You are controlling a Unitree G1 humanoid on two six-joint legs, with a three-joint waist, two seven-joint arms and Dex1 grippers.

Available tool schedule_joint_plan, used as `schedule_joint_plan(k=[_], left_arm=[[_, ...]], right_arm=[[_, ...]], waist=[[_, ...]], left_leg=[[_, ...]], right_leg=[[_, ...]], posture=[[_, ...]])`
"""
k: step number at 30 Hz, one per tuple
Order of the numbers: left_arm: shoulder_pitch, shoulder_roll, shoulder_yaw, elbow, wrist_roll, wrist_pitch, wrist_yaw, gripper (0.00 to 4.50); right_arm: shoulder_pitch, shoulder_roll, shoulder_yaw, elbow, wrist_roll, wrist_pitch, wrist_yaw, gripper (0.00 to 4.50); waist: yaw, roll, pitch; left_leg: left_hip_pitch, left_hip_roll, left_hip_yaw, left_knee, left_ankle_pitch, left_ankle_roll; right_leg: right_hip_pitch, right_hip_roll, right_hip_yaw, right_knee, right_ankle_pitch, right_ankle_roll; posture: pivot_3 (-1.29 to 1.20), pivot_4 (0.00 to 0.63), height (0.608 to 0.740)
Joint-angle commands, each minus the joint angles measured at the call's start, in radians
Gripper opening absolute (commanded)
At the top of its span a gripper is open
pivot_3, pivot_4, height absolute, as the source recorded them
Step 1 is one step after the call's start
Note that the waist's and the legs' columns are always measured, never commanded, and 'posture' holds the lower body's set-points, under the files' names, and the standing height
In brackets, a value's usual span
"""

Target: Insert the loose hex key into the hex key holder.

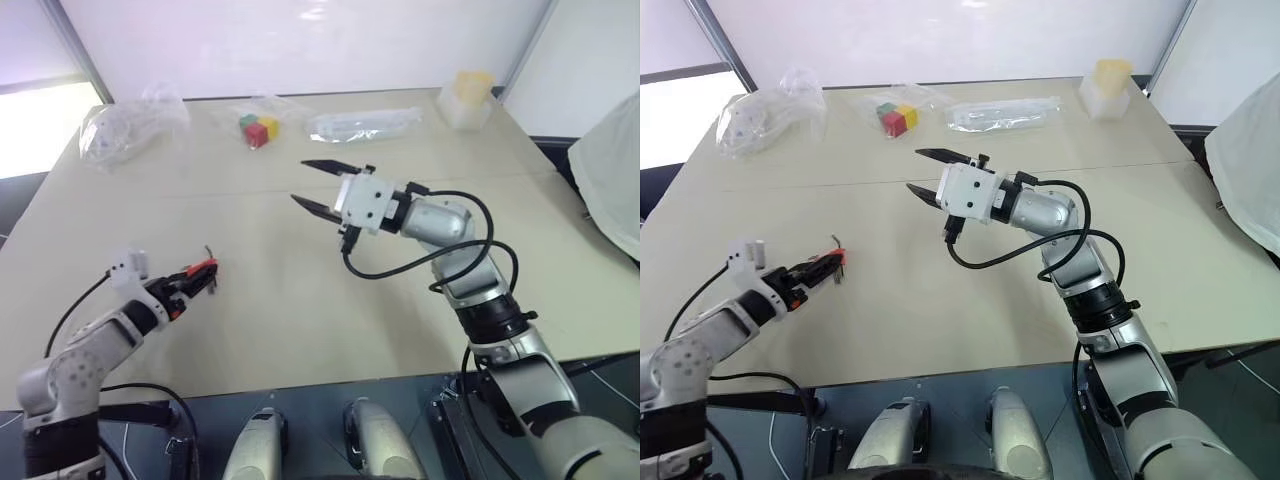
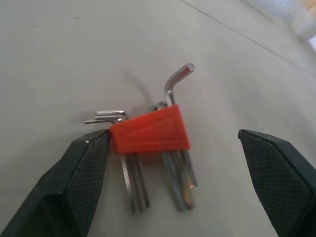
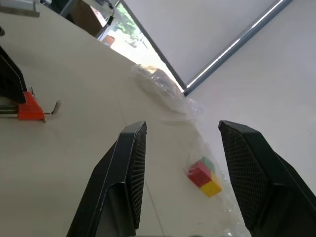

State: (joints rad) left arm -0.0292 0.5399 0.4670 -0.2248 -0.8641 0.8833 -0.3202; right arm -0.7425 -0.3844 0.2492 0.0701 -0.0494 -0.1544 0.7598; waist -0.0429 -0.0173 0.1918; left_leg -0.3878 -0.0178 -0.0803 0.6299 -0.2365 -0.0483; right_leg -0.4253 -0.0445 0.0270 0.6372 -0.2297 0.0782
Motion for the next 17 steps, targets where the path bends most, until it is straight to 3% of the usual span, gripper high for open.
schedule_joint_plan(k=[1,8,17], left_arm=[[0.013,0.042,0.055,-0.118,-0.01,-0.02,-0.008,4.44],[-0.003,0.152,0.142,-0.292,-0.069,0.01,0.001,4.44],[0.021,0.222,0.228,-0.413,-0.213,0.065,0.059,4.44]], right_arm=[[-0.012,-0.02,-0.015,-0.03,0.048,0.011,0.057,2.41],[0.002,-0.147,0.012,-0.026,0.137,0.08,0.323,2.41],[0.017,-0.294,-0.03,-0.067,0.22,0.194,0.49,2.41]], waist=[[0.005,0.0,0.0],[0.015,-0.001,0.0],[0.023,0.0,0.001]], left_leg=[[-0.001,0.0,0.0,0.0,0.0,0.0],[-0.003,-0.001,0.001,0.002,0.0,0.0],[-0.003,-0.001,0.002,0.001,0.0,0.0]], right_leg=[[0.0,0.0,-0.001,-0.001,-0.001,-0.002],[0.002,-0.002,-0.001,-0.006,-0.002,-0.003],[0.001,-0.001,-0.001,-0.006,-0.002,-0.003]], posture=[[0.0,0.15,0.74],[0.0,0.15,0.74],[0.0,0.15,0.74]])
